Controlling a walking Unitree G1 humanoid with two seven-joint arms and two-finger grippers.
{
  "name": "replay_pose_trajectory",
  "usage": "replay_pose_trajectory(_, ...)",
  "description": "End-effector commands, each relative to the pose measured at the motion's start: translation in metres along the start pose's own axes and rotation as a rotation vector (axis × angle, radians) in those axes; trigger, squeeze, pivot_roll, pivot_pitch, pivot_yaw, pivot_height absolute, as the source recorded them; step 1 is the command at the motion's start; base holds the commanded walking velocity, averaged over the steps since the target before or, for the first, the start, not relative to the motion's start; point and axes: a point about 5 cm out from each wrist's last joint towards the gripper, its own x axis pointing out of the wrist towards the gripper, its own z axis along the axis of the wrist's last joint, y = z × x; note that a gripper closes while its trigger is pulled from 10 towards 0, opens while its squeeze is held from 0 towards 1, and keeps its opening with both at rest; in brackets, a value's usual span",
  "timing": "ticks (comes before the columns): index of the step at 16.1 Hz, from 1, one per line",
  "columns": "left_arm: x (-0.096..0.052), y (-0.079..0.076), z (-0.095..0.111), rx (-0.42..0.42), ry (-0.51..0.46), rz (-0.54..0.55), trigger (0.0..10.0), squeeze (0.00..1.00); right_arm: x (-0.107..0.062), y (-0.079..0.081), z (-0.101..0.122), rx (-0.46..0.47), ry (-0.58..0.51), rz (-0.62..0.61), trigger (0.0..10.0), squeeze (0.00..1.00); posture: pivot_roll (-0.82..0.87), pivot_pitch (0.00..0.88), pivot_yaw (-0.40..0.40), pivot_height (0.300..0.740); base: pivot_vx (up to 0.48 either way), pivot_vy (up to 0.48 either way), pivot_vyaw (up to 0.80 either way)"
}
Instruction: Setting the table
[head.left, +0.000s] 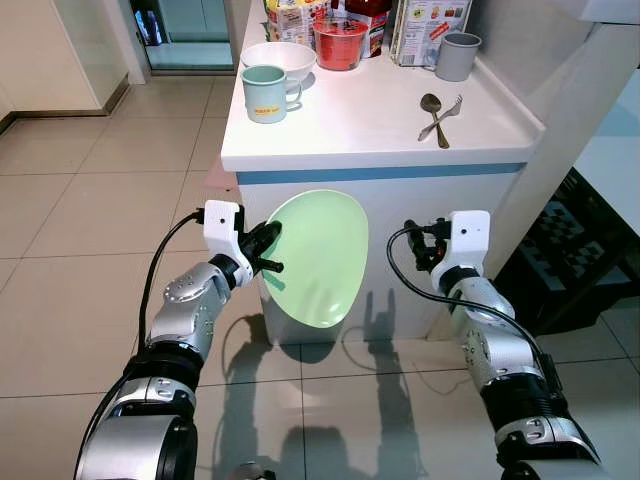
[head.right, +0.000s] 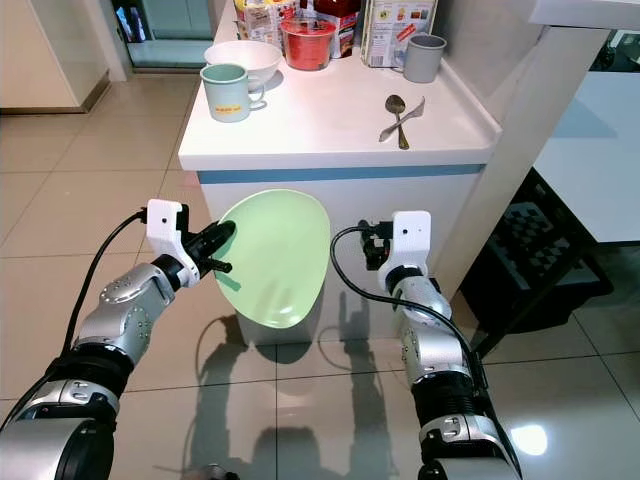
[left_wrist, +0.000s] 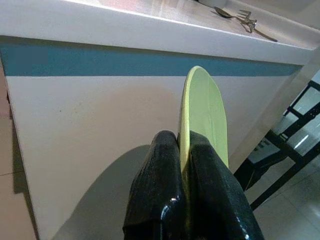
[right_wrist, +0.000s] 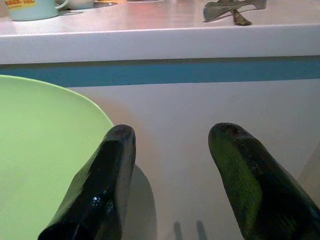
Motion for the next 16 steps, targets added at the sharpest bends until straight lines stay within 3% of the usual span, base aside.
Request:
replay_pose_trajectory(1, 0.0041, -0.0018, 0.0117, 0.03, -0.042, -0.001, 0.0, 0.0, -0.001, 0.0015, -0.0009, -0.011, -0.001, 0.005, 10.0, 0.0, 0.0, 0.0, 0.004, 0.74, 0.0, 0.0, 0.0)
replay_pose_trajectory(6, 0.0065, -0.0062, 0.0095, 0.038, -0.052, 0.017, 0.0, 0.0, -0.001, 0.0001, -0.0032, -0.007, 0.017, 0.009, 10.0, 0.0, -0.01, 0.0, 0.002, 0.74, 0.0, 0.0, 0.0)
replay_pose_trajectory(12, 0.0075, -0.0053, 0.0081, 0.044, -0.04, 0.035, 1.5, 0.0, -0.0018, -0.0002, -0.0051, 0.001, 0.027, 0.006, 10.0, 0.0, -0.01, 0.0, 0.006, 0.74, 0.0, 0.0, 0.0)
replay_pose_trajectory(13, 0.0076, -0.0064, 0.0076, 0.057, -0.038, 0.03, 0.0, 0.0, -0.0022, 0.0002, -0.0057, 0.001, 0.028, 0.007, 10.0, 0.0, -0.01, 0.0, 0.008, 0.74, 0.0, 0.0, 0.0)
replay_pose_trajectory(16, 0.0077, -0.006, 0.0078, 0.078, -0.045, 0.054, 0.0, 0.0, -0.003, 0.0012, -0.0072, 0.005, 0.033, 0.011, 10.0, 0.0, -0.02, 0.0, 0.009, 0.74, 0.0, -0.32, 0.0)
